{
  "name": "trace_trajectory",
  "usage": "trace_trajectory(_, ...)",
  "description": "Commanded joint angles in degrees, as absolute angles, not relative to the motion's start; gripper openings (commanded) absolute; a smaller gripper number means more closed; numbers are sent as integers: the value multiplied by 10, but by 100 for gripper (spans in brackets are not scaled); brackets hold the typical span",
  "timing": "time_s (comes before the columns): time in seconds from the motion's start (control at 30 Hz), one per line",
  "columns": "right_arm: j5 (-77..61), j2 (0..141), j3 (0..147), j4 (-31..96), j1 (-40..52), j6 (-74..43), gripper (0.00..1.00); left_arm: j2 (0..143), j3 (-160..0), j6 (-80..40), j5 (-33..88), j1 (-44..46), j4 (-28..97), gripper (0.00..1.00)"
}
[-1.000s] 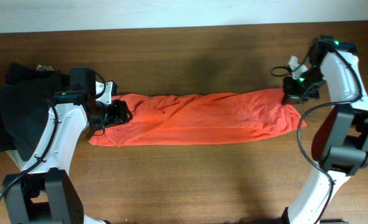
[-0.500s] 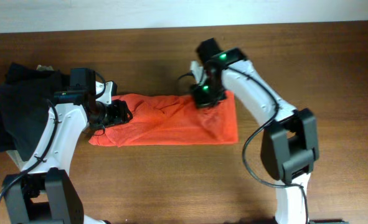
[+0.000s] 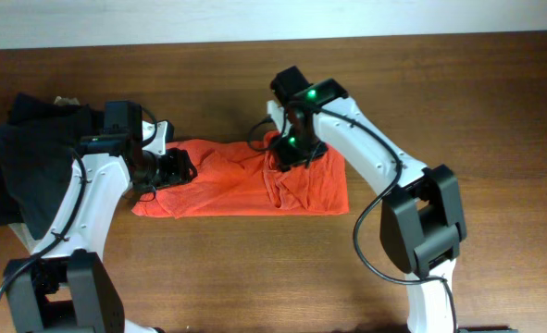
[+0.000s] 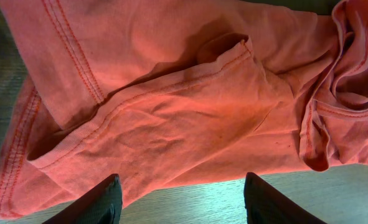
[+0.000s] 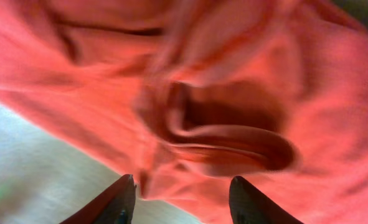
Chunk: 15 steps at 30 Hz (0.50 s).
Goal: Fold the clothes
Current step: 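Grasp the strip's right end with the right gripper and fold it leftward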
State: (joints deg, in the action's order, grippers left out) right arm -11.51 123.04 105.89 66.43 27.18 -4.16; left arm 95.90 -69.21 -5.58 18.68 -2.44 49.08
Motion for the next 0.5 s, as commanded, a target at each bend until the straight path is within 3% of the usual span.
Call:
trace_trajectory(0.0, -62, 1222, 1065, 668, 255, -50, 56, 955, -696, -47, 193, -27, 492, 62)
trace_trajectory(0.13, 52, 1223, 1056, 659, 255, -113, 57, 955, -696, -47, 193, -27, 492, 63)
trace_trajectory(0.47, -95, 1262, 1033, 632, 268, -110, 56, 955, -695, -46, 186, -27, 491, 62)
